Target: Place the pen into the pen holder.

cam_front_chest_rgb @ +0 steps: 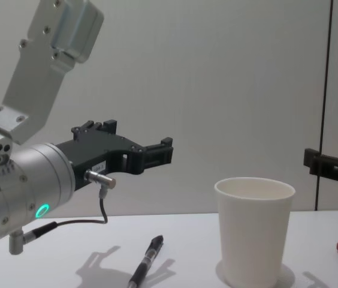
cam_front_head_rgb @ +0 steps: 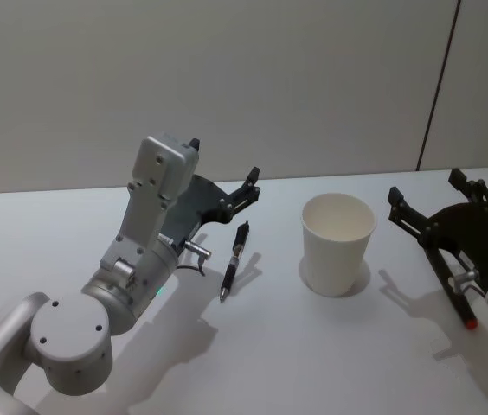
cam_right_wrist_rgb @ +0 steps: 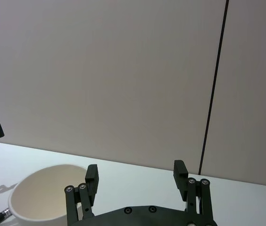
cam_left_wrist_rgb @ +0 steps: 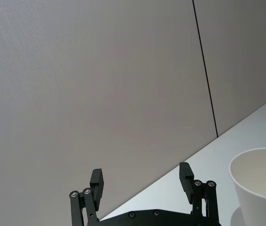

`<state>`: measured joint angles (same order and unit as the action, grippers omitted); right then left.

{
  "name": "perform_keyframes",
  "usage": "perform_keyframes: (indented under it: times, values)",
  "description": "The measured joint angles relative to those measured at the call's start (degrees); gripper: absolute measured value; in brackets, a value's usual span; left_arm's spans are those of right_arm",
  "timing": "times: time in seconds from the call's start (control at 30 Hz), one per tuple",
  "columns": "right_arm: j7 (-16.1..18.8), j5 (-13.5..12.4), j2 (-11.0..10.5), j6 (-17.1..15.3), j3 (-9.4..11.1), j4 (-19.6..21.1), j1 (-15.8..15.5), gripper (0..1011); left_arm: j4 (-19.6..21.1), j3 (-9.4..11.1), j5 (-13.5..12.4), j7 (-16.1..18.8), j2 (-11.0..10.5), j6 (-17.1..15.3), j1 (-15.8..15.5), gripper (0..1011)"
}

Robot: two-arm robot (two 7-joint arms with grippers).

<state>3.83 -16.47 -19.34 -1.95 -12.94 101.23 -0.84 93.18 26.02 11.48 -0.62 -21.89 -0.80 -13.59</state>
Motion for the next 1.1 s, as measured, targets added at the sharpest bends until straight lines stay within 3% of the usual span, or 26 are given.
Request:
perform_keyframes:
  times: [1.1]
  values:
    - [0.0,0.0,0.0,0.0,0.0,0.0,0.0,1001,0.0,0.0,0.0,0.0,0.0,0.0,0.0,1001]
